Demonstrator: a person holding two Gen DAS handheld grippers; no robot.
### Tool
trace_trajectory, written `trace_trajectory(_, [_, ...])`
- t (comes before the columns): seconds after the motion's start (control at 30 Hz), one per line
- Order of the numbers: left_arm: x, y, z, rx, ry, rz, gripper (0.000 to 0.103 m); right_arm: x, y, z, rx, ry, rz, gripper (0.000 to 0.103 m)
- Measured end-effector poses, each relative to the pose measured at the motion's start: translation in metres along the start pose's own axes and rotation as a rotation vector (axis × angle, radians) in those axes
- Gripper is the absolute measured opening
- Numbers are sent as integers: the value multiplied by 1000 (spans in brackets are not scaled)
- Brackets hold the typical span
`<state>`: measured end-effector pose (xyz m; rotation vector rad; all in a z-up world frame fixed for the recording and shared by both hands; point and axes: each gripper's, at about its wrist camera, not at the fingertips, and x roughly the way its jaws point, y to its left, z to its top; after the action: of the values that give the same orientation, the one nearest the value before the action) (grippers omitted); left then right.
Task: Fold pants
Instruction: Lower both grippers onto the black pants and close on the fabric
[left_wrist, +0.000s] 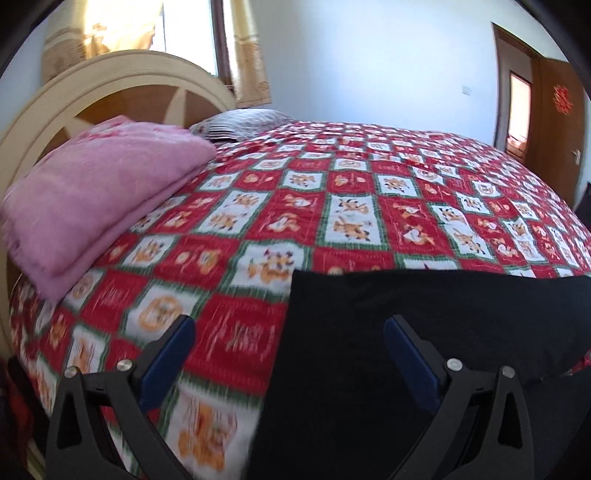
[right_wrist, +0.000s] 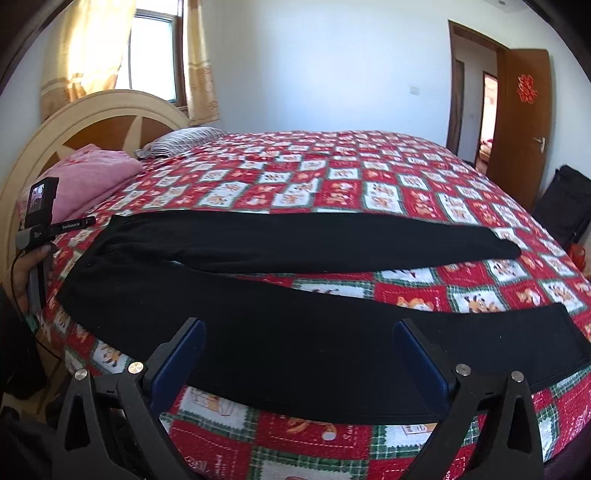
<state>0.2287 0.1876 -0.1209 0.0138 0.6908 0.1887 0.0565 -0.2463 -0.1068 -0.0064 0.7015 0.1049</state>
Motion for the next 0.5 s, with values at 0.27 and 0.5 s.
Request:
trace_trajectory(0.27, [71, 3, 16, -4, 123, -106, 82, 17, -42, 23, 29, 33, -52, 81])
trace_trajectory(0.5, [96, 8, 11, -17, 198, -194, 61, 33, -87, 50, 87, 38, -83, 80])
